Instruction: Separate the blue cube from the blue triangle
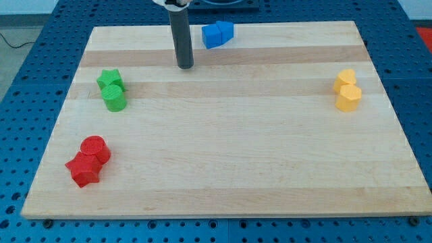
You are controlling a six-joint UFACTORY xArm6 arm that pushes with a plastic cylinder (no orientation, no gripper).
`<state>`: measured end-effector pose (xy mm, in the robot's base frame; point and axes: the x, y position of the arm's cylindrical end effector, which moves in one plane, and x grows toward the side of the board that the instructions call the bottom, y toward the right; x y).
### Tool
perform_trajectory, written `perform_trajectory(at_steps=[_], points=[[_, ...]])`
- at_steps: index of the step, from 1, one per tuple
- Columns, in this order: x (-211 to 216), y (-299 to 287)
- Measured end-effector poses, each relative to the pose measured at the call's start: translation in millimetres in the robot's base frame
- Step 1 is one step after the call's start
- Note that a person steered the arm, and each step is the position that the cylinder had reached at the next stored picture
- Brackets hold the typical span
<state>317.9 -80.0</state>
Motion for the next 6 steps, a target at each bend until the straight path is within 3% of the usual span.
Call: perform_trajectory(at_steps=[2, 3, 4, 5, 6], points=[[27, -9], [23, 36], [4, 105], [-46, 165], [-114, 178]])
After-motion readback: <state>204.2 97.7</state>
